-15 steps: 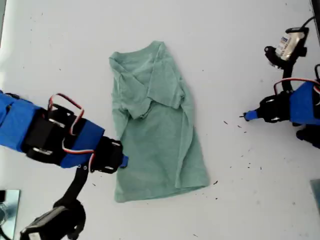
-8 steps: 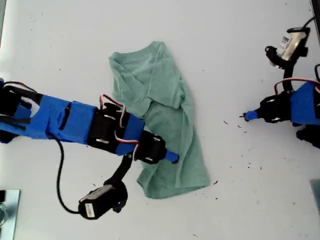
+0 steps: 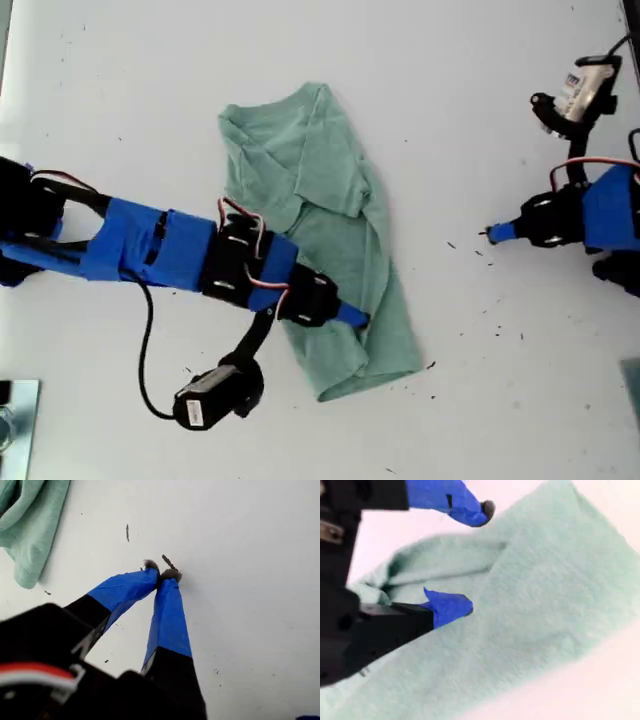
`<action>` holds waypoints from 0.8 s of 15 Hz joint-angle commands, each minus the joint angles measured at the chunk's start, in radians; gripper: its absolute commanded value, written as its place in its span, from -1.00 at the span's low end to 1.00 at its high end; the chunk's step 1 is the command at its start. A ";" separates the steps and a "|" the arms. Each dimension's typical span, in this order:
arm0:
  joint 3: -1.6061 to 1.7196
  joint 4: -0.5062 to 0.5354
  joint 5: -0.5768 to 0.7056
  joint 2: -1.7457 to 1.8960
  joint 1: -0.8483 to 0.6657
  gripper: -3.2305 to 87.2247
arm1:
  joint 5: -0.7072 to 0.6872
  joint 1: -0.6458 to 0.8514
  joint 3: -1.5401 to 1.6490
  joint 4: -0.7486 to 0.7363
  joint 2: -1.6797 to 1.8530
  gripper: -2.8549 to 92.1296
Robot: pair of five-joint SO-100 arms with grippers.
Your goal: Fold t shirt
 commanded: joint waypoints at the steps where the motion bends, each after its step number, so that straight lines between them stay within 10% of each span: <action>1: 0.025 0.121 -0.032 0.313 0.031 -0.44 | 0.011 -0.014 -0.008 0.008 0.003 -0.89; 4: 0.617 0.081 -0.173 0.653 -0.012 -0.93 | 0.005 -0.009 -0.008 0.011 0.014 -0.89; 6: 1.172 -0.166 -0.284 0.974 -0.014 -0.93 | 0.011 -0.018 -0.006 0.014 0.017 -0.89; 12: 1.887 -0.476 -0.514 1.408 0.021 -0.93 | 0.023 -0.025 0.005 0.015 0.025 -0.89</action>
